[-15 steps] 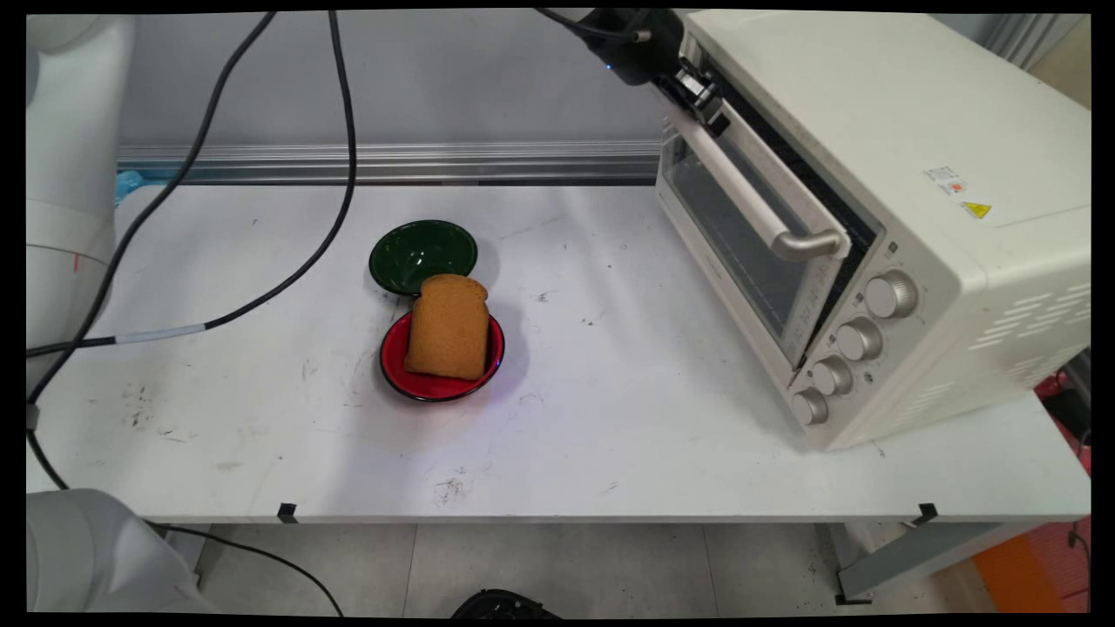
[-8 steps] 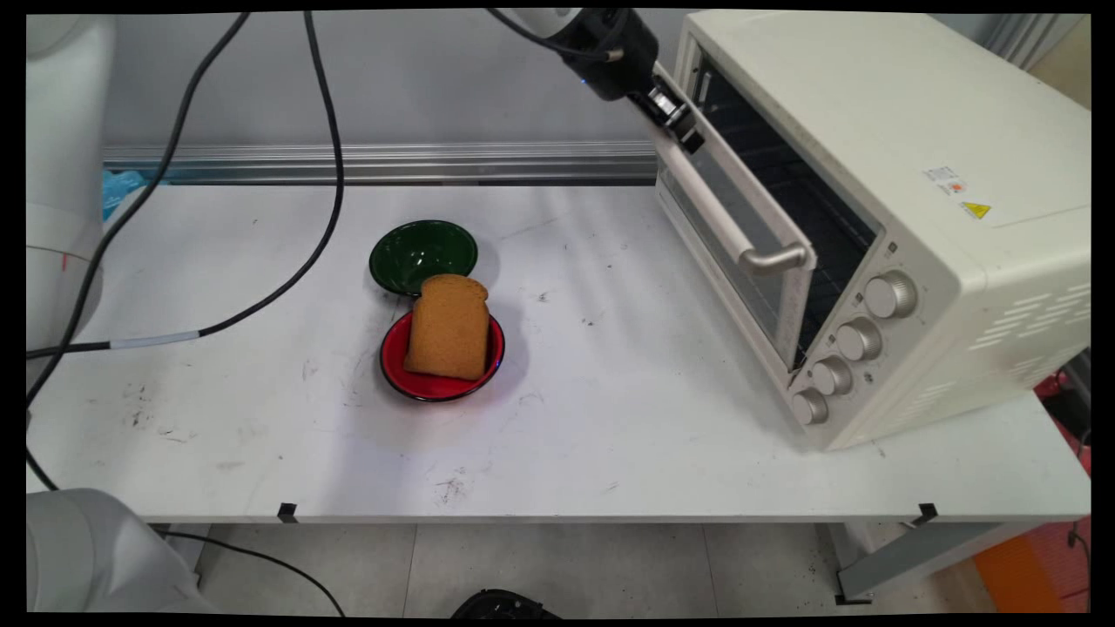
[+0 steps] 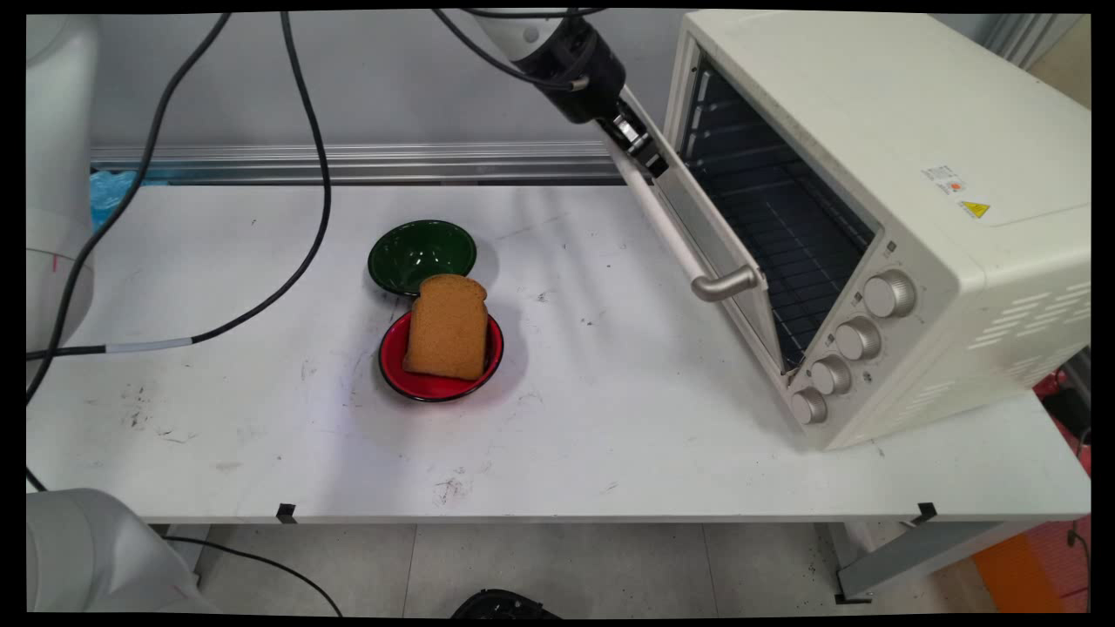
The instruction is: Open the oven
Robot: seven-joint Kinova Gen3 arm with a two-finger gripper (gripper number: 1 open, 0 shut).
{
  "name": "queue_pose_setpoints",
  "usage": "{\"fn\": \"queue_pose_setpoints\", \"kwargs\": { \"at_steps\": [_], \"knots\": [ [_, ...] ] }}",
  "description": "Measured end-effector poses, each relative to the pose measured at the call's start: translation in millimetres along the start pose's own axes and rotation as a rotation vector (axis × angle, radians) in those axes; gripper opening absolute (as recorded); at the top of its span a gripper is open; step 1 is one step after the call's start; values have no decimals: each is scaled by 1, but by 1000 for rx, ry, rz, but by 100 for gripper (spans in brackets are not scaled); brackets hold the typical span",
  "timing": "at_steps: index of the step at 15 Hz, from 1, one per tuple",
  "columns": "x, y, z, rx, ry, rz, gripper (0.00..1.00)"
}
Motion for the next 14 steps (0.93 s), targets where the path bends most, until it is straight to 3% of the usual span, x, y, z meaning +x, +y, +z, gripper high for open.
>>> {"fn": "queue_pose_setpoints", "kwargs": {
  "at_steps": [14],
  "knots": [
    [-55,-2,-6,4,-92,16,0]
  ]
}}
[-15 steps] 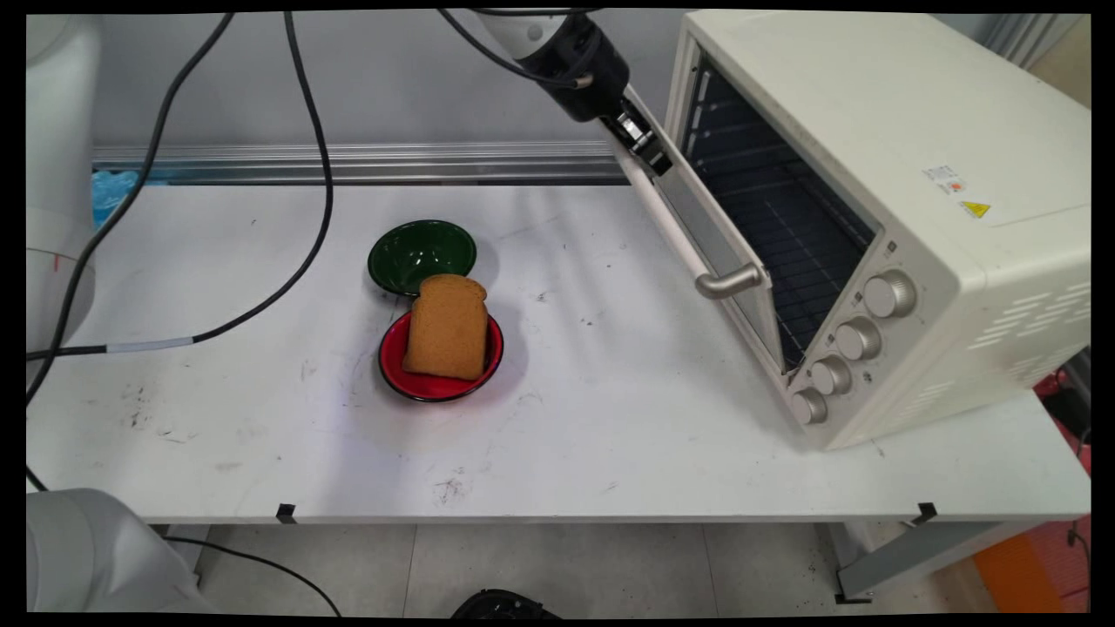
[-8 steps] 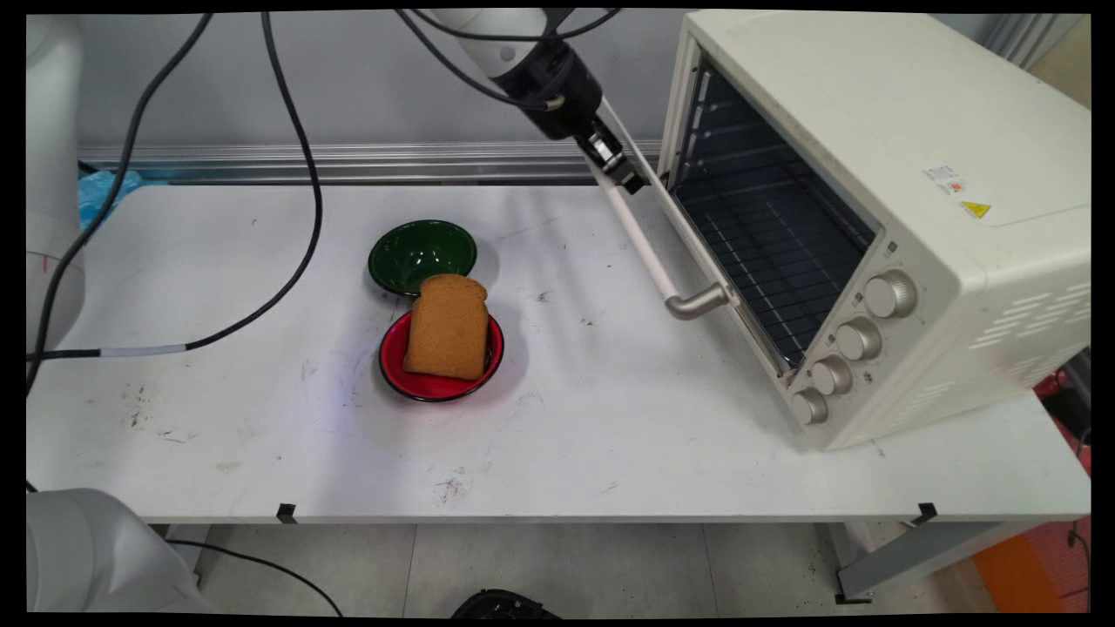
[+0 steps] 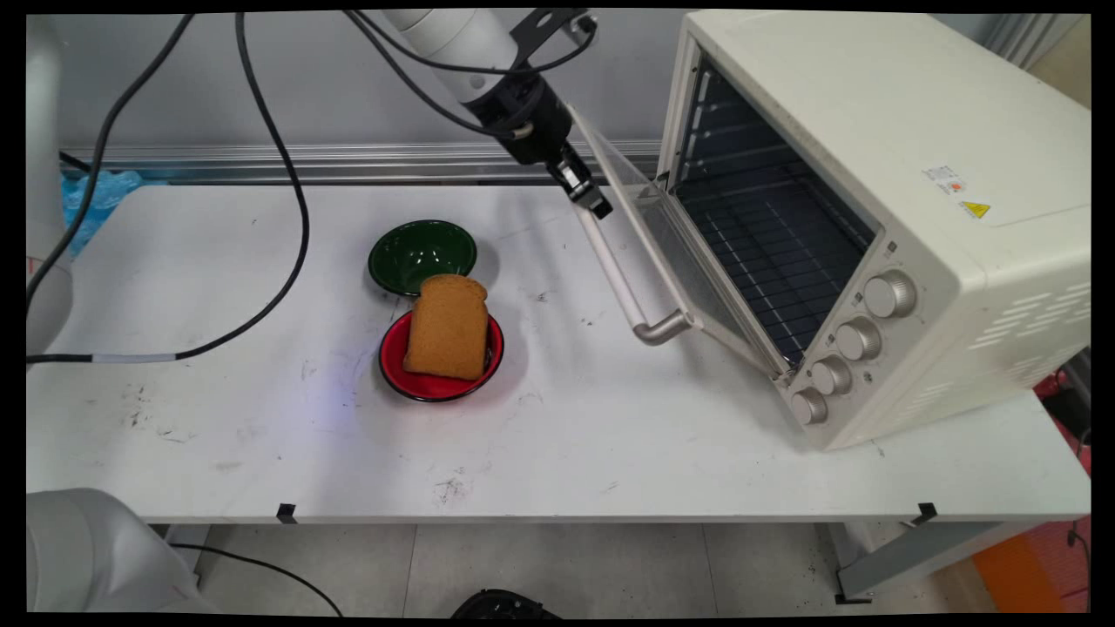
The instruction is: Open the oven
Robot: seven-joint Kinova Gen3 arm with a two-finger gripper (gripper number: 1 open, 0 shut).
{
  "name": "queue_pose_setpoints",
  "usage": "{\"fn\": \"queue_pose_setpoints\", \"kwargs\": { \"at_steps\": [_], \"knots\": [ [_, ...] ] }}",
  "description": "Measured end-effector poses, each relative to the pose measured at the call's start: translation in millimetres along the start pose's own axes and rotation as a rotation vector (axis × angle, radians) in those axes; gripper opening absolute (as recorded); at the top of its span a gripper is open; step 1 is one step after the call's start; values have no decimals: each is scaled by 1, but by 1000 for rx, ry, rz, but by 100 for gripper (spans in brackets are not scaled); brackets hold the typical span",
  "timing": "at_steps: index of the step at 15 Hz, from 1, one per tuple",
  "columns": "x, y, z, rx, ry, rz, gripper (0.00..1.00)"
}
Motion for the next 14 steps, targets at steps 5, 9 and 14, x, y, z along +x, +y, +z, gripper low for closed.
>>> {"fn": "queue_pose_setpoints", "kwargs": {
  "at_steps": [5,9,14],
  "knots": [
    [-20,0,1,3,-29,-8,0],
    [-37,0,3,5,-50,-17,0],
    [-57,-1,7,9,-64,-16,0]
  ]
}}
